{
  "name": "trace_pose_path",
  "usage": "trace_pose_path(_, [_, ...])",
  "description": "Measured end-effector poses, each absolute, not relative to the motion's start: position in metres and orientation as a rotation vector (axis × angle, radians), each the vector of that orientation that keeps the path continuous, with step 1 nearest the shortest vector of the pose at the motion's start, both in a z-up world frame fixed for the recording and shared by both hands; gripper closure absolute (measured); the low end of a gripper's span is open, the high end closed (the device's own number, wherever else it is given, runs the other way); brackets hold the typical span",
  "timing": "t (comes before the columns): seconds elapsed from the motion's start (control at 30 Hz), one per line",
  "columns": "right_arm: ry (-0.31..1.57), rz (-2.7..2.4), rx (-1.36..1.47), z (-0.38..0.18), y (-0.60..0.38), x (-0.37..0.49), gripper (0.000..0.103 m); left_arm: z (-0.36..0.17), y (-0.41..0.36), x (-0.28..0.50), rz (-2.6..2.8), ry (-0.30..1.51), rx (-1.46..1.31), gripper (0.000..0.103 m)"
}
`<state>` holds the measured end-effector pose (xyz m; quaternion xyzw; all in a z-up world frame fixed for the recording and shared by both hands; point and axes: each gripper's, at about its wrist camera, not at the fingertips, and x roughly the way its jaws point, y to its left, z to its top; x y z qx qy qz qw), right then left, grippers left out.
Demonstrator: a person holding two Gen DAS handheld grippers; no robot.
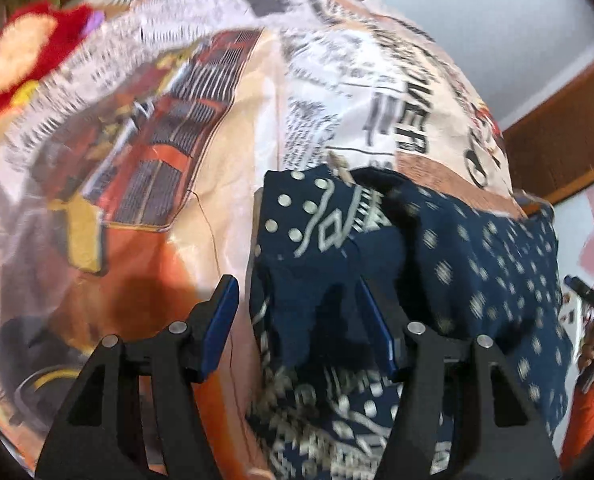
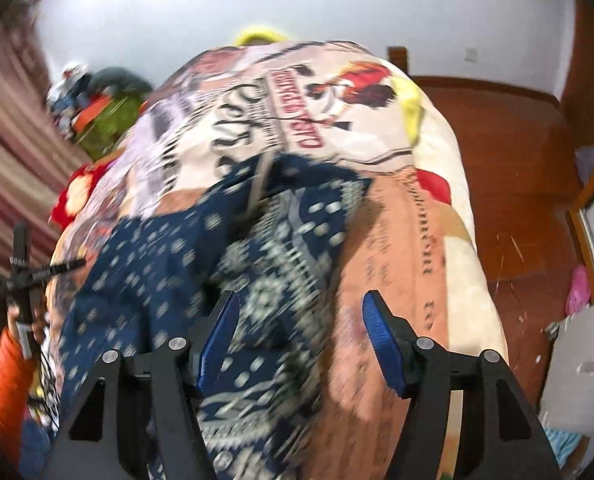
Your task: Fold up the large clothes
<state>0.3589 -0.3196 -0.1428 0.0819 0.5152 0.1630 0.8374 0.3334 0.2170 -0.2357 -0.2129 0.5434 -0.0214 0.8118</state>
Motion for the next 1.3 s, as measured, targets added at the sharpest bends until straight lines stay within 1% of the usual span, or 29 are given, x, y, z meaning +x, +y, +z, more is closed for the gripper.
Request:
trace_pose_path(0.23, [1.164,0.387,0.315,-0.187,-0.320,0.409,0.041,-0.269,0.214,0.364,-0.100,1.220,-0.534,0.043])
trace_pose_path(0.3, [1.160,0.396,0.333,-0.193,-0.315,0.418,0.041,-0.274,0.215,0.368,-0.105,1.209,-0.566,0.045])
trace_pose_path(0.37, [1.134,0.409,0.328,-0.191,-0.310,0.424,0.042,-0.277,0.217,0.370,-0.129,1.196,-0.613,0.062])
trace_pose_path(0.4, [1.131,0.422,0.327,-0.191,-0.307,0.427,0.043,-0.277,0.216,0.370,-0.132,1.185,-0.630,0.066])
trace_pose_path(0.43, [1.131,0.434,0.321,-0.191,-0.303,0.429,0.048,-0.276,0.216,0.371,-0.128,1.178,-0.633,0.076])
trace_pose_path(0.47, [1.133,0.439,0.306,-0.192,-0.297,0.431,0.057,-0.275,0.216,0.371,-0.121,1.172,-0.634,0.089])
trace_pose_path(0.5, [1.139,0.440,0.286,-0.192,-0.293,0.432,0.061,-0.274,0.215,0.372,-0.107,1.167,-0.630,0.090])
trace_pose_path(0.57, [1.150,0.445,0.261,-0.194,-0.284,0.436,0.081,-0.269,0.212,0.374,-0.090,1.152,-0.604,0.093])
trace_pose_path(0.67, [1.142,0.425,0.243,-0.192,-0.279,0.438,0.091,-0.252,0.200,0.378,-0.054,1.113,-0.477,0.094])
trace_pose_path(0.73, [1.117,0.411,0.216,-0.186,-0.274,0.439,0.094,-0.236,0.195,0.378,-0.032,1.081,-0.404,0.094])
trace_pose_path(0.93, [1.048,0.416,0.140,-0.157,-0.250,0.450,0.096,-0.170,0.187,0.377,0.009,0.924,-0.260,0.097])
trace_pose_path(1.1, [0.988,0.439,0.100,-0.135,-0.217,0.470,0.097,-0.137,0.209,0.395,0.067,0.854,-0.239,0.099])
trace_pose_path(1.2, [0.960,0.453,0.092,-0.127,-0.196,0.488,0.097,-0.130,0.225,0.412,0.108,0.832,-0.228,0.099])
trace_pose_path(1.3, [0.938,0.466,0.067,-0.123,-0.171,0.509,0.097,-0.146,0.240,0.435,0.125,0.891,-0.225,0.099])
